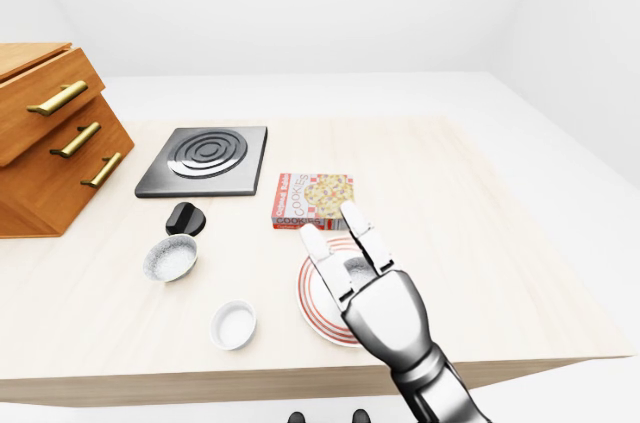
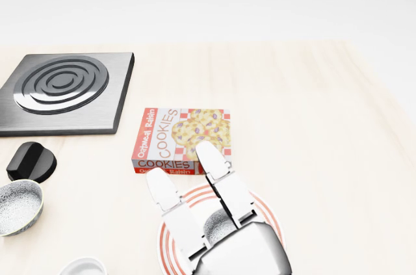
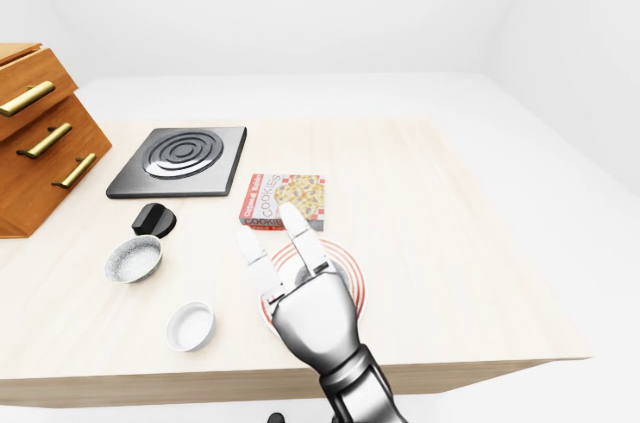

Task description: Pick the akita bowl next to the plate and place it on the plate.

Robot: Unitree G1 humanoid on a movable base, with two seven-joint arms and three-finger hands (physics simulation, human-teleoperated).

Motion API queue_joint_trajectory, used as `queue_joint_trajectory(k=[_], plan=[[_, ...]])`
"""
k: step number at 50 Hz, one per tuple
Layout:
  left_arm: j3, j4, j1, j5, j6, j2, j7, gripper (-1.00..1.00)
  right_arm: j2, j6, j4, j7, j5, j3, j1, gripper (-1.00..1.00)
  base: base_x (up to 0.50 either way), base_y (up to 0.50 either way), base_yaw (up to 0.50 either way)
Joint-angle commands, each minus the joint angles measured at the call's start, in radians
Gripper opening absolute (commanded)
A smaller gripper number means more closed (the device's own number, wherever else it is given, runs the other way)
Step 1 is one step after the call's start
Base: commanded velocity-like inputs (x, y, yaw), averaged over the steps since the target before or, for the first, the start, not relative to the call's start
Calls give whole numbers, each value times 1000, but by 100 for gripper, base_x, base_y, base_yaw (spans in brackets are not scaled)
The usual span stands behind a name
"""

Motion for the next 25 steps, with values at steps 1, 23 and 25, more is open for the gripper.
queue_joint_trajectory(k=[1, 23, 25], plan=[[0, 1, 1, -1, 0, -2, -1, 100, -4, 0, -57, 31, 13, -22, 6, 100, 0, 0, 0], [1, -1, 2, -1, 0, 1, 0, 100, 30, 0, -352, 206, 27, -30, 27, 100, 0, 0, 0], [0, -1, 2, -1, 0, 0, 0, 100, 35, 0, -377, 220, 32, -32, 26, 100, 0, 0, 0]])
